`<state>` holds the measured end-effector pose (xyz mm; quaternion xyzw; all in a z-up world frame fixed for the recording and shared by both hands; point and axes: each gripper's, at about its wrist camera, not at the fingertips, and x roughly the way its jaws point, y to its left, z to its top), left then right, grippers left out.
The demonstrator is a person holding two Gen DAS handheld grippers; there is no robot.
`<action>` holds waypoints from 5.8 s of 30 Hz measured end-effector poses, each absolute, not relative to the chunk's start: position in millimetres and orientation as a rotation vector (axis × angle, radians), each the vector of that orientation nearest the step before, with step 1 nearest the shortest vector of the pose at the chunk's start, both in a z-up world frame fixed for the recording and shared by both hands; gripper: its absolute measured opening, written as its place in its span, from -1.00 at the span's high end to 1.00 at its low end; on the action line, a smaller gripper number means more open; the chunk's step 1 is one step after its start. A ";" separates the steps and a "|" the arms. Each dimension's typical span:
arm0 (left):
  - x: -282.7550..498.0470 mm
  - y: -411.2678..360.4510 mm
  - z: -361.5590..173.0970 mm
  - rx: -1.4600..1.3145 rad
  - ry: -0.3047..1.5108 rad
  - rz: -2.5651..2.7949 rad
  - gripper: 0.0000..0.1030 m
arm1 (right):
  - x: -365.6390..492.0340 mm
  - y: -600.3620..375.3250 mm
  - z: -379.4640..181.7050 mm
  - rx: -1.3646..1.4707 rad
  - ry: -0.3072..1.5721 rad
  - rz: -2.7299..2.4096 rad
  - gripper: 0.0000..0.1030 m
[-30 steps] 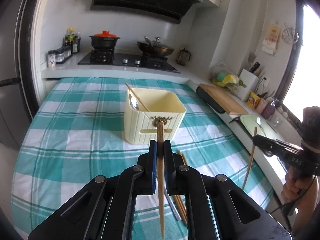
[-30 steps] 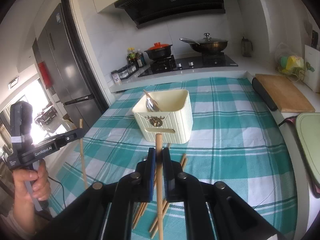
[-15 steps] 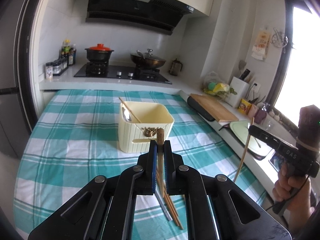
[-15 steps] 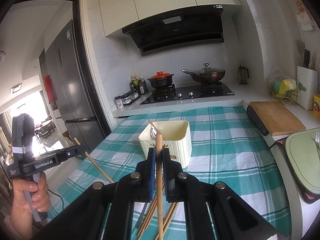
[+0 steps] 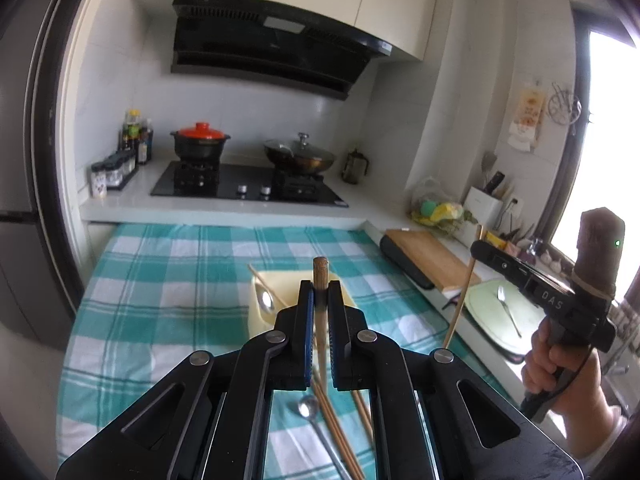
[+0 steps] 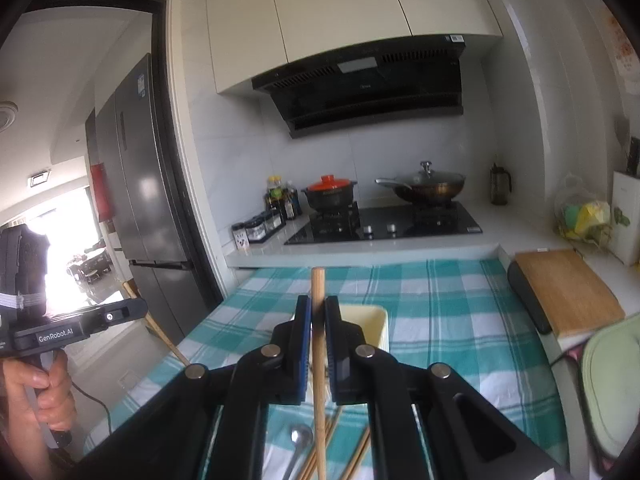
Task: Organize utensils
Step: 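Lift the chopstick into the cream holder and open the left tool while the right tool releases its chopstick there, then withdraw both tools from the holder back over the remaining utensils, then lower the right tool onto a wooden chopstick and close it, then close the left tool on the small metal spoon while the right tool lifts its chopstick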
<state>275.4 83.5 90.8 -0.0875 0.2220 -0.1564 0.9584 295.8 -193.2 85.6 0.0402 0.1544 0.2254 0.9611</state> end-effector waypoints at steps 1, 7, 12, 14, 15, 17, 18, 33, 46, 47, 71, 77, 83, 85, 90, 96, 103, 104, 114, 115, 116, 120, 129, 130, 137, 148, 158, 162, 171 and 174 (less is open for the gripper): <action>282.5 84.2 98.9 -0.173 0.433 -0.310 0.92 | 304.8 -189.0 96.3 0.073 0.292 0.457 0.87; 338.2 78.1 123.8 -0.141 0.374 -0.264 0.92 | 369.0 -164.5 138.2 0.059 0.201 0.462 0.87; 391.4 66.5 100.8 -0.120 0.427 -0.245 0.92 | 423.7 -150.4 130.6 0.065 0.161 0.475 0.87; 410.9 62.7 84.8 -0.120 0.475 -0.246 0.92 | 447.0 -145.6 116.6 0.062 0.191 0.479 0.87; 419.4 60.9 76.6 -0.121 0.501 -0.249 0.92 | 459.1 -143.9 107.0 0.059 0.218 0.480 0.87; 434.0 57.4 59.8 -0.123 0.557 -0.258 0.92 | 481.3 -139.7 87.6 0.049 0.290 0.488 0.87; 440.1 55.7 51.1 -0.125 0.588 -0.265 0.92 | 490.9 -137.8 76.8 0.044 0.331 0.488 0.86; 454.1 48.7 18.7 -0.113 0.719 -0.204 -0.21 | 528.3 -125.3 21.2 0.008 0.620 0.445 0.08; 290.0 65.5 63.1 0.069 0.626 -0.163 -0.90 | 381.5 -168.0 90.8 -0.137 0.529 0.413 -0.03; 277.3 65.0 57.5 0.067 0.629 -0.161 -0.91 | 366.3 -171.3 87.5 -0.153 0.535 0.406 -0.03; 151.3 18.8 -129.5 -0.147 0.714 -0.019 -0.92 | 172.7 -226.1 -106.5 -0.017 0.597 0.109 -0.03; 153.1 5.0 -138.3 -0.099 0.728 -0.025 -0.92 | 174.9 -222.7 -132.6 0.000 0.651 0.096 -0.03; 155.9 6.5 -145.2 -0.088 0.728 0.002 -0.92 | 177.4 -213.4 -144.2 -0.028 0.668 0.104 -0.03; 156.0 7.3 -147.3 -0.078 0.722 0.015 -0.92 | 178.4 -211.5 -148.0 -0.034 0.675 0.108 -0.03; 157.1 7.0 -152.2 -0.050 0.717 0.034 -0.92 | 183.3 -211.8 -158.6 -0.017 0.708 0.113 -0.03; 160.1 8.3 -153.3 -0.053 0.718 0.036 -0.92 | 195.8 -207.7 -168.5 0.023 0.768 0.148 0.02; 160.2 11.2 -155.6 -0.061 0.720 0.041 -0.92 | 233.1 -190.7 -166.6 0.040 0.815 0.224 0.46; 160.0 12.0 -155.7 -0.062 0.720 0.043 -0.92 | 237.9 -187.3 -167.9 0.044 0.823 0.238 0.52; 160.7 21.4 -160.1 -0.085 0.727 0.060 -0.92 | 272.5 -163.1 -180.6 -0.024 0.904 0.239 0.83; 161.5 21.4 -161.3 -0.087 0.731 0.058 -0.92 | 274.1 -162.4 -180.6 -0.034 0.907 0.229 0.83; 162.3 20.8 -162.2 -0.087 0.736 0.056 -0.92 | 275.3 -161.0 -180.0 -0.047 0.909 0.224 0.83; 165.3 18.9 -164.0 -0.082 0.747 0.047 -0.92 | 283.5 -154.6 -179.4 -0.082 0.900 0.220 0.83; 192.9 23.5 -156.3 -0.107 0.770 0.009 -0.92 | 275.9 -182.5 -178.6 -0.055 0.896 0.094 0.88; 200.4 22.1 -154.3 -0.109 0.772 -0.002 -0.92 | 273.0 -185.0 -178.5 -0.058 0.896 0.085 0.88; 261.0 -2.5 -159.0 -0.055 0.803 -0.014 -0.92 | 262.8 -196.8 -178.6 -0.019 0.881 0.081 0.84; 290.9 -7.7 -185.5 0.015 0.930 0.059 -0.96 | 259.9 -209.1 -179.1 0.007 0.874 0.089 0.84; 287.3 6.0 -182.0 0.035 0.929 0.028 -0.95 | 258.9 -219.3 -177.7 -0.004 0.896 0.094 0.82; 291.1 2.5 -179.7 0.086 0.935 -0.044 -0.93 | 263.0 -216.4 -175.4 -0.047 0.924 0.141 0.21; 320.1 -3.2 -182.5 0.073 0.945 -0.154 -0.86 | 290.2 -212.0 -175.0 -0.162 0.979 0.225 0.20; 330.9 -4.5 -181.4 0.071 0.934 -0.158 -0.78 | 306.8 -206.3 -174.9 -0.192 0.993 0.250 0.20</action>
